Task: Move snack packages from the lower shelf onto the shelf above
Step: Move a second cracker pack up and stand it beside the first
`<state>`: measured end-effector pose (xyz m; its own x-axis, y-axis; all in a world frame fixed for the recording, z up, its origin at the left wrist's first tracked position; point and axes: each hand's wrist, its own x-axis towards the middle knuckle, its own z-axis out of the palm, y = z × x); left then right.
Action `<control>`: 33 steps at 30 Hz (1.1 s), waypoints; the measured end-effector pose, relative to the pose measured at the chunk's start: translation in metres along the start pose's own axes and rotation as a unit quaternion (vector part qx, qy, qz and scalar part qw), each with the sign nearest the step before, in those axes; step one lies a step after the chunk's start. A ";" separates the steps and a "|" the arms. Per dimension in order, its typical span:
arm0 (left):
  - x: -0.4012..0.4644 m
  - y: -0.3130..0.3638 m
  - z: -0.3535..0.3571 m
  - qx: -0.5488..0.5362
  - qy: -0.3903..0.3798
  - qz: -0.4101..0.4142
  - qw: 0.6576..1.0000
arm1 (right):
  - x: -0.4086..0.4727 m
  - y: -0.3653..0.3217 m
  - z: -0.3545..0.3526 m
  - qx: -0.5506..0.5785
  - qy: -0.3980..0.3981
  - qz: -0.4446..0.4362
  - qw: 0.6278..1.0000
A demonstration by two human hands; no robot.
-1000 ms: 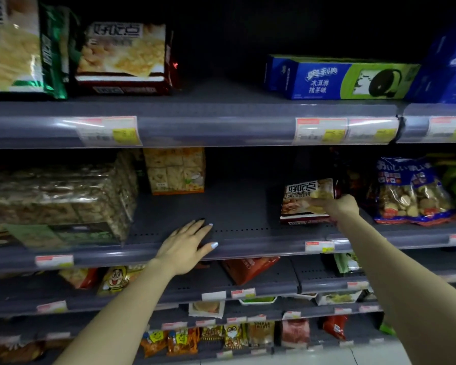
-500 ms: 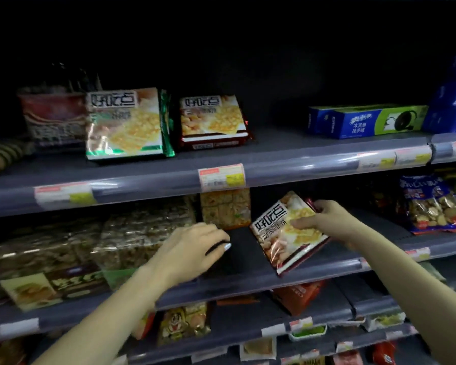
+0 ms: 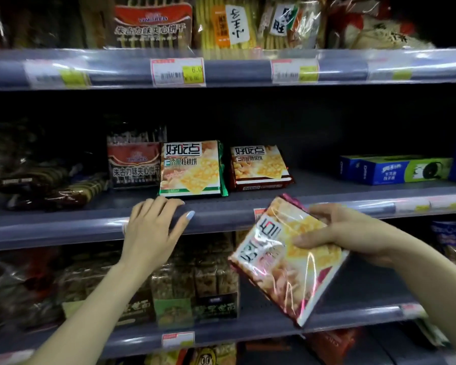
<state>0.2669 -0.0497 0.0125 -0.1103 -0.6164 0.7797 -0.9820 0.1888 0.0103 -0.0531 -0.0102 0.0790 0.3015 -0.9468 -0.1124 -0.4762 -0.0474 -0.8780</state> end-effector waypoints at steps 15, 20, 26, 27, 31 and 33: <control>0.006 0.007 0.007 -0.027 0.035 -0.052 0.998 | 0.104 -0.040 -0.003 0.266 0.276 -0.127 0.915; 0.004 0.007 0.008 -0.039 0.033 -0.057 0.997 | 0.120 -0.035 -0.005 0.251 0.247 -0.102 0.930; 0.003 0.008 0.011 -0.048 0.055 -0.056 0.996 | 0.126 -0.032 -0.019 0.116 0.259 -0.114 0.952; 0.003 0.007 0.011 -0.047 0.057 -0.055 0.996 | 0.127 -0.030 -0.020 0.115 0.266 -0.114 0.950; 0.003 0.007 0.014 -0.049 0.056 -0.055 0.996 | 0.130 -0.023 -0.019 0.114 0.281 -0.107 0.947; 0.003 0.006 0.016 -0.049 0.060 -0.055 0.995 | 0.130 -0.021 -0.018 0.105 0.282 -0.105 0.948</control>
<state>0.2580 -0.0620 0.0049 0.0212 -0.5429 0.8396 -0.9666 0.2033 0.1559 -0.0188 -0.1383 0.0916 -0.1456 -0.9458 0.2901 -0.2611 -0.2461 -0.9334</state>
